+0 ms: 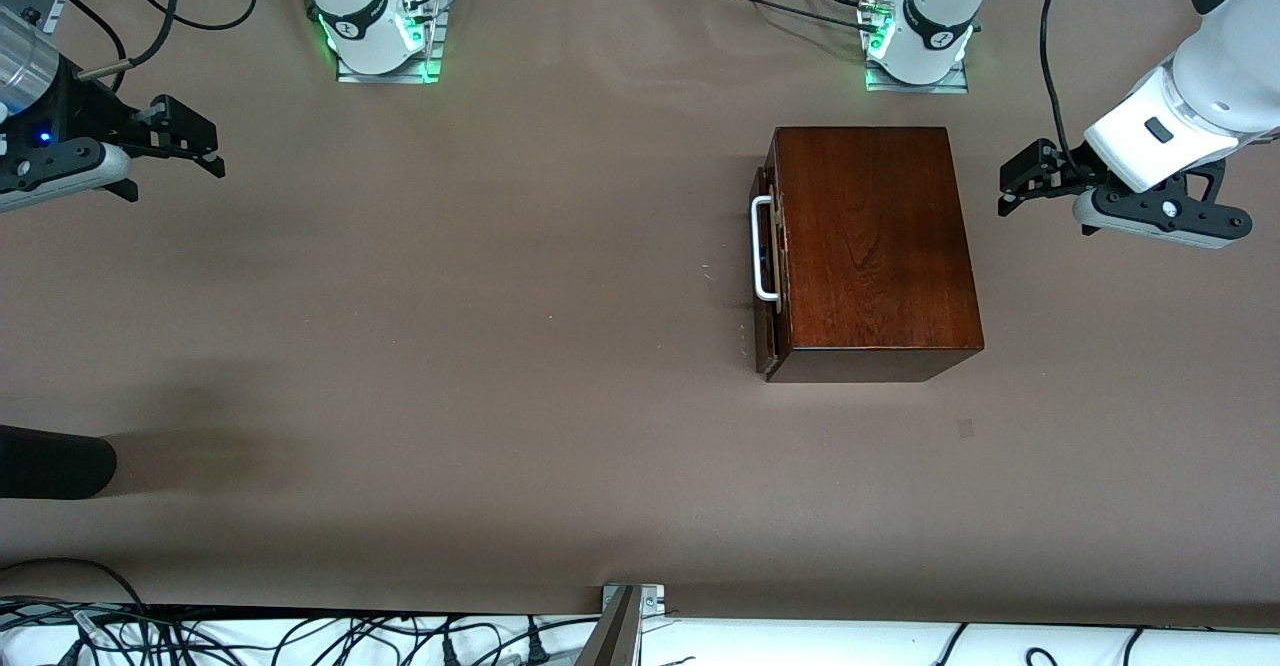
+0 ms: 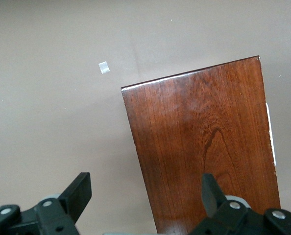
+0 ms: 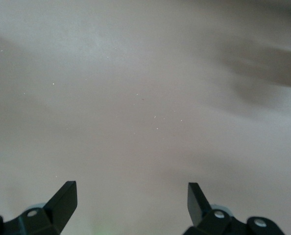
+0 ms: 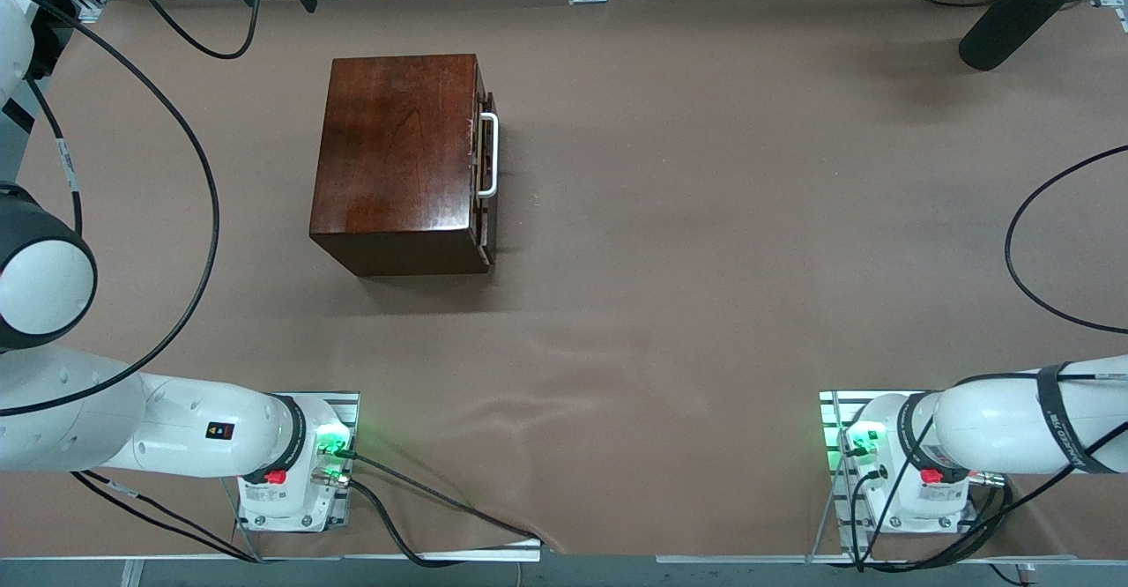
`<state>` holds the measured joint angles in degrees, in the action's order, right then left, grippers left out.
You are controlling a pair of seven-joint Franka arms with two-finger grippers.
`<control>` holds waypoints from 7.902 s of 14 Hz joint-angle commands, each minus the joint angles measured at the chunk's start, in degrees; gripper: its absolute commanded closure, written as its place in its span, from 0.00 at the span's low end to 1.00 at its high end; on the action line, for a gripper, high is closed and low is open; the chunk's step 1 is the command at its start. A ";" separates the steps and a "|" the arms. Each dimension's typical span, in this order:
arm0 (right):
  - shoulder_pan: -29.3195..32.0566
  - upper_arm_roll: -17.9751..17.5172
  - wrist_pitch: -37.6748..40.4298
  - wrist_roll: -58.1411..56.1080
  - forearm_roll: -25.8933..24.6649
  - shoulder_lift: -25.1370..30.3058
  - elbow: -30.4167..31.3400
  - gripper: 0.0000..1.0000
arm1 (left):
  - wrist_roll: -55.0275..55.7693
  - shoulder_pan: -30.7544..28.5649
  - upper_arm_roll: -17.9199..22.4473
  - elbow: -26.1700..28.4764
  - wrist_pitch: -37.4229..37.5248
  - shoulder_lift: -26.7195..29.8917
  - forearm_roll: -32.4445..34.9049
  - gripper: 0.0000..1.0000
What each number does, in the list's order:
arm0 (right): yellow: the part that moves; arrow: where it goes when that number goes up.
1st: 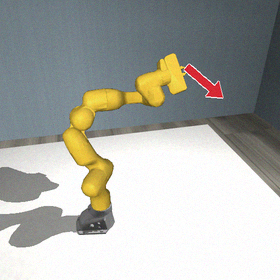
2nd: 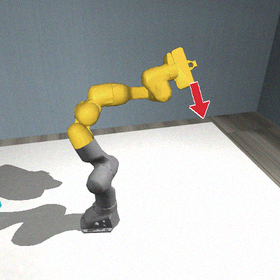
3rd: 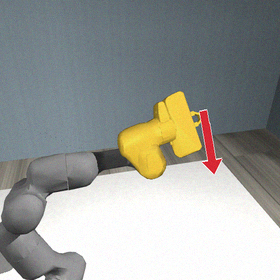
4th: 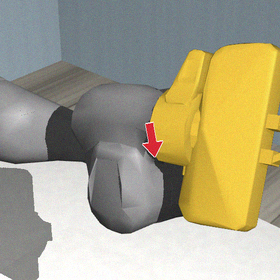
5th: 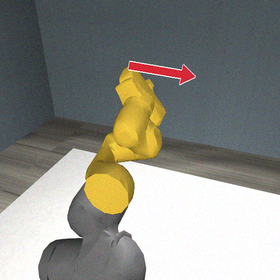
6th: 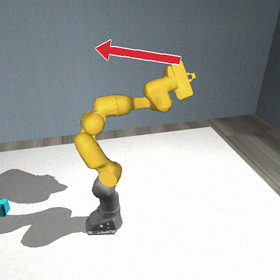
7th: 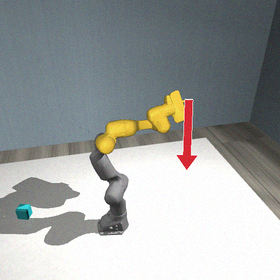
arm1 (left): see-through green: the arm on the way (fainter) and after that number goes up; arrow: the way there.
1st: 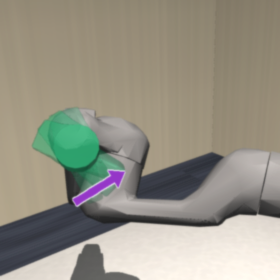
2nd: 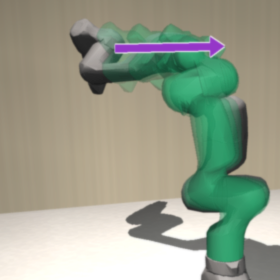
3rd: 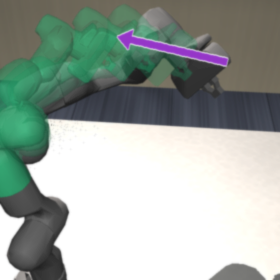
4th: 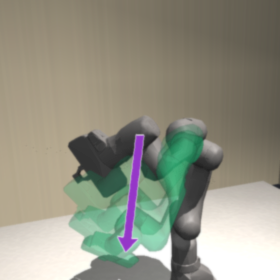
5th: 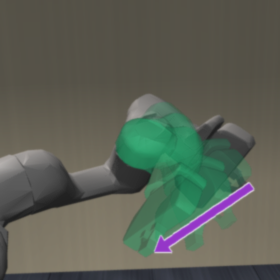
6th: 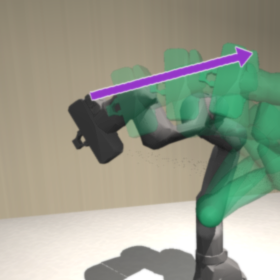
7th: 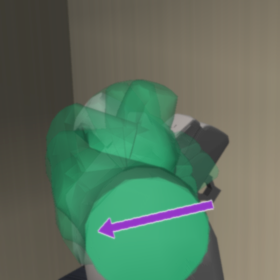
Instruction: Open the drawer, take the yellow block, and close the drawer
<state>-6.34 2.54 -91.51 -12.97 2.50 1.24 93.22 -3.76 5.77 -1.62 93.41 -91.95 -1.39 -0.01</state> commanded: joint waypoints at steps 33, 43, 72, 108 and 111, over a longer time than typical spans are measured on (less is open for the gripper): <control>0.01 1.06 -2.53 0.84 1.10 2.01 0.56 0.00 | 51.48 25.25 -11.65 1.58 -11.82 -21.64 15.29 0.00; -0.08 1.06 -1.65 0.66 1.01 1.92 0.56 0.00 | 60.53 28.07 -11.56 5.72 -19.75 -27.09 25.84 0.00; -0.08 1.15 0.81 -1.62 0.84 2.10 0.56 0.00 | 73.28 32.46 -12.35 -6.57 -19.76 -36.13 27.09 0.00; -19.75 -4.83 -7.61 0.05 3.47 -7.12 -0.05 0.00 | 39.91 16.30 -9.11 -15.21 0.72 -12.08 6.61 0.00; -25.03 -4.74 -12.53 -0.13 3.21 -10.90 -0.06 0.00 | 28.23 11.22 -7.52 -9.50 0.63 -6.45 4.06 0.00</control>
<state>-28.78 -2.91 -101.61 -13.11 5.23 -7.75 93.53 32.16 21.03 -9.69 77.02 -90.82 -14.17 7.01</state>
